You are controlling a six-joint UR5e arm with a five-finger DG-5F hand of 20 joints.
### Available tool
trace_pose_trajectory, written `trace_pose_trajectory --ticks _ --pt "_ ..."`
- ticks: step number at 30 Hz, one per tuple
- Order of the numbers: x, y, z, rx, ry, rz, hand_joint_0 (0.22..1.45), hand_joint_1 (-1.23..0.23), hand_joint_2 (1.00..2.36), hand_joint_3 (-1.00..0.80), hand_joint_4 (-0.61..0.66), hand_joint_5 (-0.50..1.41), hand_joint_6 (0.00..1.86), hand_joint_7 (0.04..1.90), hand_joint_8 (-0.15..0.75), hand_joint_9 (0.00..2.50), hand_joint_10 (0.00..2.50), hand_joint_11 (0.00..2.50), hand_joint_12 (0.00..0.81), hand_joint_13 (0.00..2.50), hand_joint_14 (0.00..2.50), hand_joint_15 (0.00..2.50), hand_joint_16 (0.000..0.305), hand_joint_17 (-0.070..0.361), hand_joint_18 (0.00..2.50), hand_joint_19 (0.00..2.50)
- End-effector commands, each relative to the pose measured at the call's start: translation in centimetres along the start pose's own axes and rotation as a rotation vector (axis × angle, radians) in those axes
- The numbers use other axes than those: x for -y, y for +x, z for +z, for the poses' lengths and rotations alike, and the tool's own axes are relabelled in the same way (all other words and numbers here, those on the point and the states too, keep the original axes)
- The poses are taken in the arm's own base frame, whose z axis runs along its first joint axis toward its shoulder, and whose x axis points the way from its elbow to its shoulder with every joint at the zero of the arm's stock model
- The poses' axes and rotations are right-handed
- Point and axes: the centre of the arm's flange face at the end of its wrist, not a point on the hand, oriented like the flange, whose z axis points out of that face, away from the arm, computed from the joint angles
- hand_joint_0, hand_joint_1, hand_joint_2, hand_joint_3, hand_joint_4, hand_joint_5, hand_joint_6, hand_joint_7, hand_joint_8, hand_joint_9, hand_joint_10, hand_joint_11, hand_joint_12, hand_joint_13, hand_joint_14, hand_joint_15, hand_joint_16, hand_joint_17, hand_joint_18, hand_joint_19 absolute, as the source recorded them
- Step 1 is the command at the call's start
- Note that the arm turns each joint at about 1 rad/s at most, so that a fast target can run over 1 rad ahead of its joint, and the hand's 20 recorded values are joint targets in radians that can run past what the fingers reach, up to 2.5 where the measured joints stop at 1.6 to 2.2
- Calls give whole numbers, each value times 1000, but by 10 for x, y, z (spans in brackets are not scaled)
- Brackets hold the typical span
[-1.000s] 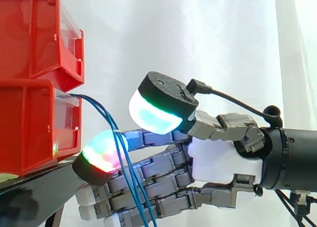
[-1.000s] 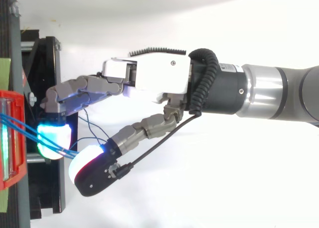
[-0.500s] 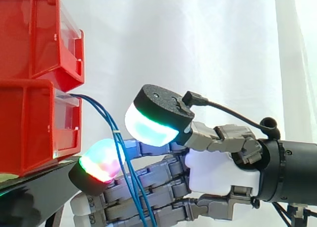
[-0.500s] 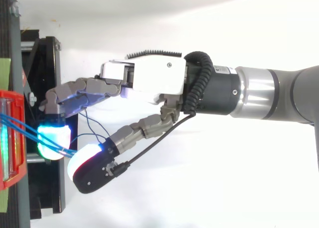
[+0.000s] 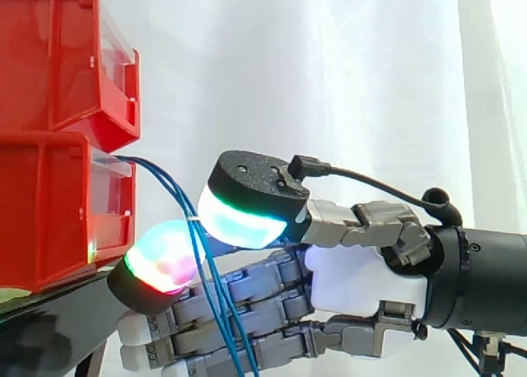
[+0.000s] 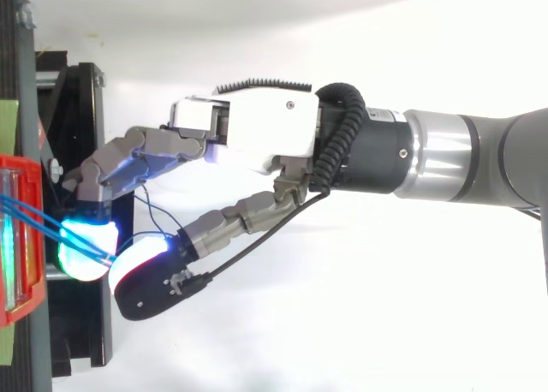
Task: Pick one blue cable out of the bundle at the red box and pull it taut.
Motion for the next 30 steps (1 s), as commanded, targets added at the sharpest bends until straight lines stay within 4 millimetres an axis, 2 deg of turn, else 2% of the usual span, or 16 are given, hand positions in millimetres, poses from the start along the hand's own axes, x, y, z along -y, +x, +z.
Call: trace_pose_trajectory --ticks 1,5,13,17,20,27,30 --pt "-1 1 1 -1 -3 1 617 -786 1014 -279 169 -175 860 753 315 559 1 109 343 386 2 66 48 108 365 183" --pt "-2 1 1 -1 -4 1 616 -790 1013 -291 164 -175 896 734 324 585 2 151 344 390 0 71 48 108 370 182" --pt "-2 1 1 -2 -5 1 558 -765 1001 -479 179 -159 888 756 340 621 3 165 351 407 2 78 49 110 385 205" --pt "-2 1 1 -2 -5 1 560 -757 1000 -486 187 -148 883 787 349 656 3 165 350 431 2 79 48 109 398 205" --pt "-2 0 1 -1 -4 1 593 -746 1005 -431 186 -138 889 804 361 724 4 202 347 487 3 95 47 105 453 212" --pt "-2 0 1 -1 -6 1 611 -799 1015 -180 94 -123 930 903 407 890 6 373 366 631 5 165 49 111 594 240" --pt "-2 0 2 0 -7 1 624 -819 1015 -142 64 -121 936 936 419 930 6 411 374 663 6 174 51 114 646 247"
